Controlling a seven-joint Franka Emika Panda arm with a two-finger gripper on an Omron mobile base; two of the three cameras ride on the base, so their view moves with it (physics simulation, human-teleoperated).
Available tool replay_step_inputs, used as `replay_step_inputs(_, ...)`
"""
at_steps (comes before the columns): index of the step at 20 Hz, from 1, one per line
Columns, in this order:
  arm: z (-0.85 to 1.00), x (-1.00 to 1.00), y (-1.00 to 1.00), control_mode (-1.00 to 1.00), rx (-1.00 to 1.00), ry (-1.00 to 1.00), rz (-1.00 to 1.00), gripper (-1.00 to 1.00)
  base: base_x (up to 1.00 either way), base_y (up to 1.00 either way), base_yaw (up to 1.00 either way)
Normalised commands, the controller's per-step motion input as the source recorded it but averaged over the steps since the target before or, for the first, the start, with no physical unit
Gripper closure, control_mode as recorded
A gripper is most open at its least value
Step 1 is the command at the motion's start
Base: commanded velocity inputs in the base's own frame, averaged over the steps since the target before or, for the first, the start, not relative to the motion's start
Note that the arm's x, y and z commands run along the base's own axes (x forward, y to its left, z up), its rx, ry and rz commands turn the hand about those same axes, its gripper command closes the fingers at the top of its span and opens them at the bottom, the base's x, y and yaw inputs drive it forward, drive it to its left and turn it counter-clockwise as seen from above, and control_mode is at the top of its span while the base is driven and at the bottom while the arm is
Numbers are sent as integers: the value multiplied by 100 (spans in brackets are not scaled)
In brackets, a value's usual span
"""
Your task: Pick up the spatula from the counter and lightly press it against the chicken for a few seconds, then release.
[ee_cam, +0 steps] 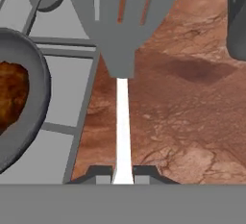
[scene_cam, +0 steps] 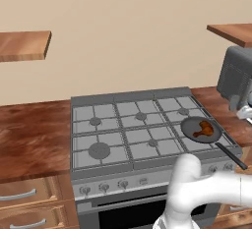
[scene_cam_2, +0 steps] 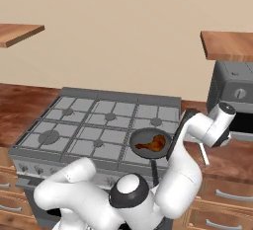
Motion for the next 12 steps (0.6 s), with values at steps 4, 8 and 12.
replay_step_inputs(4, 35, -28, 86, -100, -3, 0, 10, 100, 0, 0, 0)
replay_step_inputs(8, 29, -27, 86, -100, -7, -2, 11, 100, 0, 0, 0)
replay_step_inputs(12, 40, -23, 65, -100, -10, 1, 4, 100, 0, 0, 0)
